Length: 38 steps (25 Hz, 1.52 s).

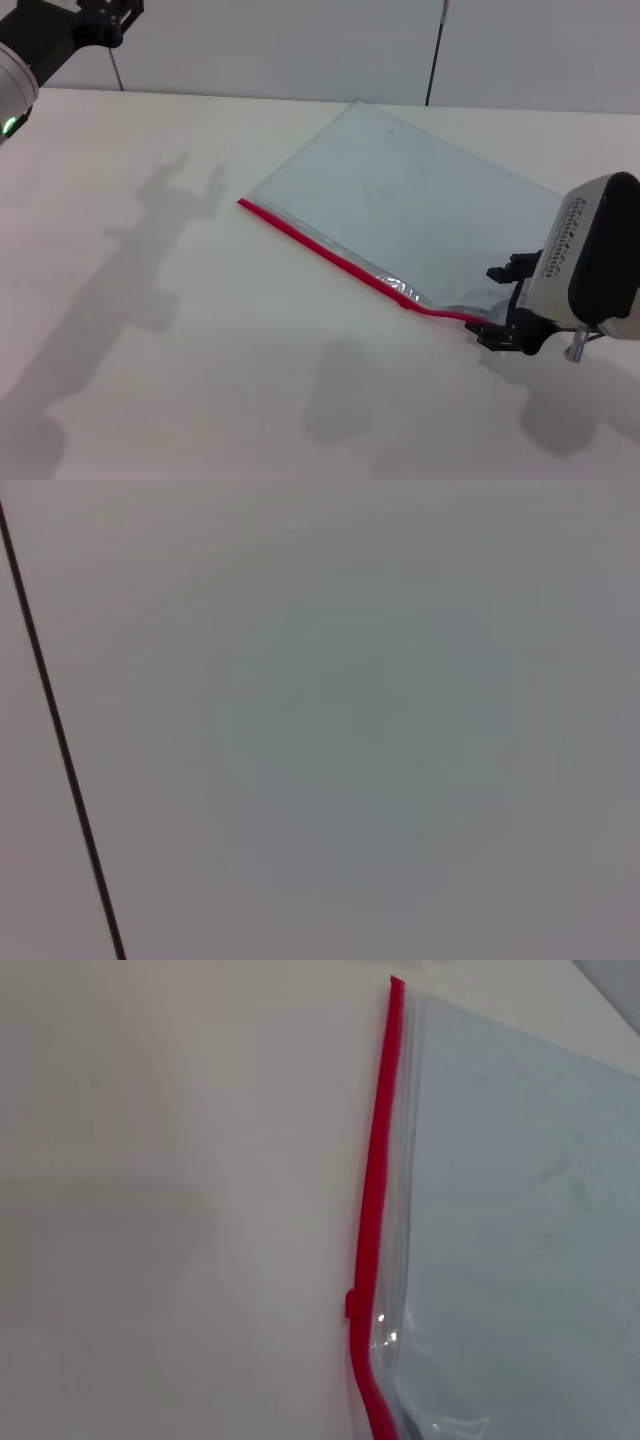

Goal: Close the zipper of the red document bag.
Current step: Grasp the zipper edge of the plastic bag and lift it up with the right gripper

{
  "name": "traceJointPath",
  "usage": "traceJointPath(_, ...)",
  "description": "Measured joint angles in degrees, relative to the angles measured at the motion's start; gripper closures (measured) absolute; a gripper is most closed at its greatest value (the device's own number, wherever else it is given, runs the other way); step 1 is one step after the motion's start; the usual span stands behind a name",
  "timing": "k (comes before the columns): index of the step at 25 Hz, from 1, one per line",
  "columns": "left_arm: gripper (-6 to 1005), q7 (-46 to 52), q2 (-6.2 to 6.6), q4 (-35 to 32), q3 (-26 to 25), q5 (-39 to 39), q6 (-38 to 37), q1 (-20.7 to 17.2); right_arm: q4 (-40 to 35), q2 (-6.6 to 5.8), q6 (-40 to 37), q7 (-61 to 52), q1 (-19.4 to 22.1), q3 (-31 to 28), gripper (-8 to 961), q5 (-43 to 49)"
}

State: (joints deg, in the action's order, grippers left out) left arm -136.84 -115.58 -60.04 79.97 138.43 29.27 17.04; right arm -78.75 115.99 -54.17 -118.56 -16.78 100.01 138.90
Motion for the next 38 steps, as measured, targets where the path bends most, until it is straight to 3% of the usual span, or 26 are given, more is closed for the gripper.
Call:
traceJointPath(18,414,0.1,0.0,-1.2,0.0,0.0,0.0,-0.4,6.2,-0.08,2.7,-0.3,-3.8,-1.1,257,0.1)
traceJointPath(21,414,0.1,-0.01,-1.2,0.0,0.0,0.0,-0.4,6.7,-0.07,3.1,-0.3,-3.9,-1.1,350,0.1)
traceJointPath(32,413,0.0,-0.09,-1.2,0.2,0.0,0.0,-0.4,8.7,-0.06,2.6,-0.4,-5.4,-2.0,414,-0.4)
traceJointPath(38,413,0.0,-0.09,-0.9,0.2,0.0,0.0,-0.3,8.6,-0.06,1.8,-0.7,-5.9,-2.6,684,-0.6)
